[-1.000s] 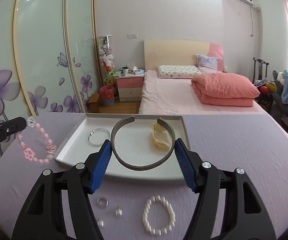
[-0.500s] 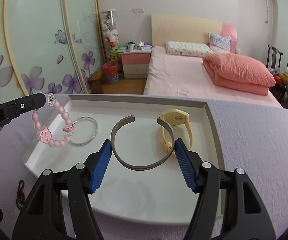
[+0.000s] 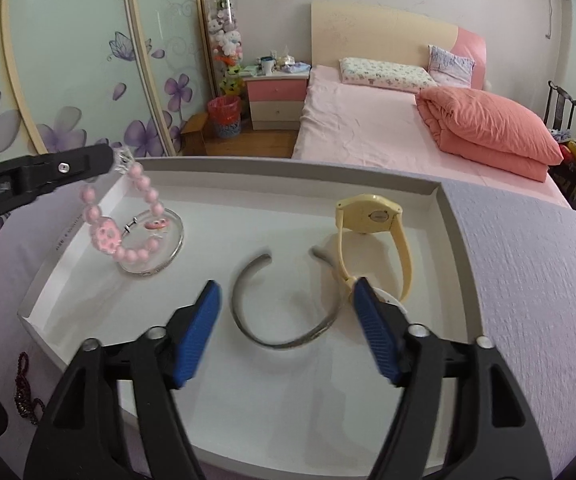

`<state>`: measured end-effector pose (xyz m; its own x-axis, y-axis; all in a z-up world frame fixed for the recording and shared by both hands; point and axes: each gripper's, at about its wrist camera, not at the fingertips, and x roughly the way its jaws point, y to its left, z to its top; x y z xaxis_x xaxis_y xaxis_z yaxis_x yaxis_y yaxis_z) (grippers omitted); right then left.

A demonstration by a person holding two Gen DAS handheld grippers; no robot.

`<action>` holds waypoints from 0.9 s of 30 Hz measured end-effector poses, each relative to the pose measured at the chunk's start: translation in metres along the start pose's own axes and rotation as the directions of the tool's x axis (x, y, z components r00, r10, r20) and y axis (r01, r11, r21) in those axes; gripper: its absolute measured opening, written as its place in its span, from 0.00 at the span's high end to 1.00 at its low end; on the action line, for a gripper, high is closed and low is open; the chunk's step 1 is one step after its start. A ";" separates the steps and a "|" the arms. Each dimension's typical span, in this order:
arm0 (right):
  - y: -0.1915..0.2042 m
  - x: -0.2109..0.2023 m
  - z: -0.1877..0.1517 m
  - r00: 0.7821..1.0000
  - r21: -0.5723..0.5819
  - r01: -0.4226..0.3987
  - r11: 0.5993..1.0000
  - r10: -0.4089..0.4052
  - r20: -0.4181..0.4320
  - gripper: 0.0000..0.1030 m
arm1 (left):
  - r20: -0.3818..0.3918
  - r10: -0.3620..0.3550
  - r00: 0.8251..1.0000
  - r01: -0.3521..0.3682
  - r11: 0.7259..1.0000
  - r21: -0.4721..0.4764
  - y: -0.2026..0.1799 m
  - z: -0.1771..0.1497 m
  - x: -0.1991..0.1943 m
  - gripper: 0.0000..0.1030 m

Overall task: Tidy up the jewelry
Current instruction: 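Carry cuff and pink bracelet into the tray and open both tools, then withdraw both open tools from the tray back toward the jewelry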

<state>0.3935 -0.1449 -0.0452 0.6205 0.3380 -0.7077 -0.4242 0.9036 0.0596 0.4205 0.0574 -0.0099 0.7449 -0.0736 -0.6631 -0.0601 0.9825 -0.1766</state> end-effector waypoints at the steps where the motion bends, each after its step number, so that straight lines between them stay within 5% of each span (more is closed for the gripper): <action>1: -0.001 -0.002 0.001 1.000 -0.005 0.001 1.000 -0.001 0.008 0.25 | 0.000 -0.001 1.000 0.001 1.000 -0.001 0.000 0.001 0.001 0.87; 8: -0.005 -0.009 -0.002 1.000 -0.004 0.006 1.000 -0.006 0.029 0.25 | -0.003 -0.001 1.000 0.001 1.000 0.001 0.000 0.004 0.009 0.86; 10: -0.008 -0.012 -0.006 1.000 -0.001 0.006 1.000 -0.006 0.030 0.25 | 0.005 -0.003 1.000 0.004 1.000 -0.007 0.000 0.005 0.009 0.72; 12: -0.011 -0.015 -0.009 1.000 0.002 0.006 1.000 -0.006 0.029 0.25 | 0.020 0.004 1.000 -0.003 1.000 -0.021 0.002 0.007 0.007 0.46; 27: -0.036 -0.075 -0.029 0.994 0.111 0.008 0.994 -0.021 0.111 0.25 | 0.117 0.070 0.991 -0.062 0.996 -0.063 0.045 -0.024 -0.080 0.27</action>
<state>0.3432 -0.2108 -0.0154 0.6984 0.3461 -0.6264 -0.3430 0.9301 0.1315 0.3424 0.1034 0.0174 0.8116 0.0154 -0.5840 -0.1483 0.9723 -0.1805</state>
